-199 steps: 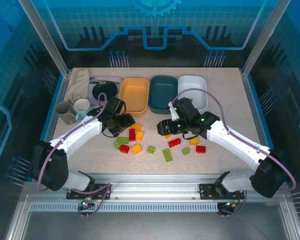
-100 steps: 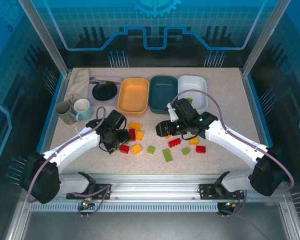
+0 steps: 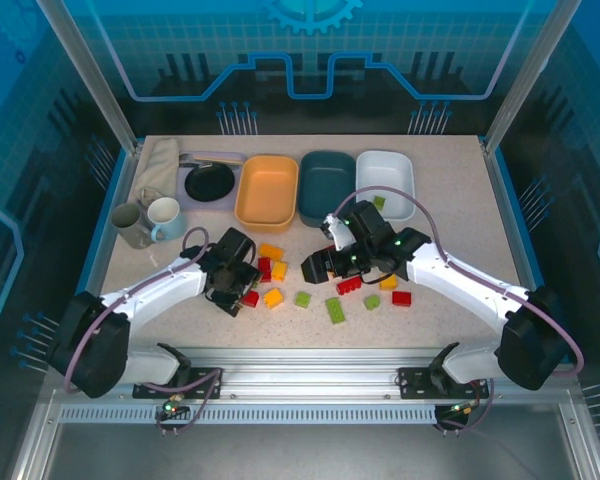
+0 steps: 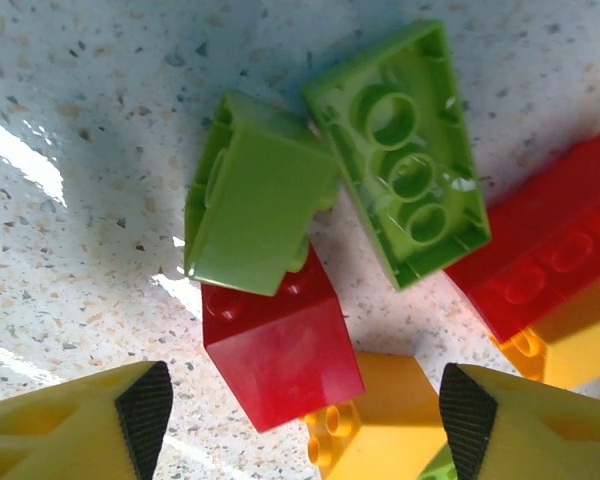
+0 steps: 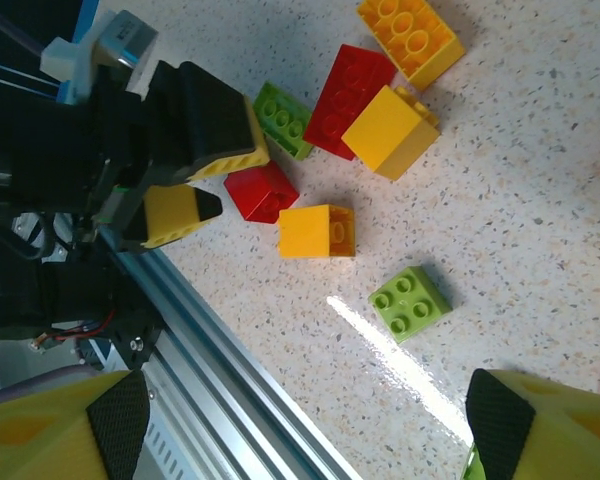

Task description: Sort the legos into containers by color

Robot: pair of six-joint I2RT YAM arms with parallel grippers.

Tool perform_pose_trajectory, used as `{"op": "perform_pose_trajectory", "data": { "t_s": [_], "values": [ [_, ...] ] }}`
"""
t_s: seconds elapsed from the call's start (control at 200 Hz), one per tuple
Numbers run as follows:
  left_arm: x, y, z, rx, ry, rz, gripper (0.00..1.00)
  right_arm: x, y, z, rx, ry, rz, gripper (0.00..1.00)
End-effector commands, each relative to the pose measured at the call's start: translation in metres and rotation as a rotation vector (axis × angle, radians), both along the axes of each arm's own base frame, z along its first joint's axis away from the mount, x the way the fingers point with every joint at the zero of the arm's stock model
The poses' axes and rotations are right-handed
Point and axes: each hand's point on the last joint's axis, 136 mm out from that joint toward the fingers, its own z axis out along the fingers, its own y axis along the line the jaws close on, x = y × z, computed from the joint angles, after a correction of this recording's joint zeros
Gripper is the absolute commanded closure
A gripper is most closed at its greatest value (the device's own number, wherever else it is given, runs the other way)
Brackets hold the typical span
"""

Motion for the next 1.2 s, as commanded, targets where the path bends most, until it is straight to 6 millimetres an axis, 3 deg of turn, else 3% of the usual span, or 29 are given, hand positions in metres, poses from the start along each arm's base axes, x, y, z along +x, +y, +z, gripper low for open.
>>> {"op": "perform_pose_trajectory", "data": {
  "t_s": [0.0,0.615,0.715,0.835,1.015,1.195],
  "values": [
    [-0.001,-0.006,-0.007,-0.019,0.029,0.041,0.28,-0.007,0.006,-0.003,0.016,0.016,0.046,0.14],
    [-0.025,0.001,-0.026,0.047,0.108,0.017,0.53,0.003,0.004,-0.010,0.010,0.039,0.025,0.15],
    [-0.025,0.004,-0.025,0.055,0.091,0.005,0.63,0.005,0.004,-0.008,0.013,0.035,0.021,0.15],
    [-0.022,0.008,-0.008,0.080,0.050,-0.040,0.70,0.007,0.007,0.004,0.045,0.017,0.017,0.16],
    [-0.016,0.010,0.033,0.114,-0.021,-0.165,0.71,0.016,0.017,0.051,0.255,0.004,0.016,0.15],
    [0.025,0.009,0.086,0.137,-0.150,-0.264,0.71,0.042,0.010,0.088,0.307,-0.070,-0.063,0.12]
  ]
}}
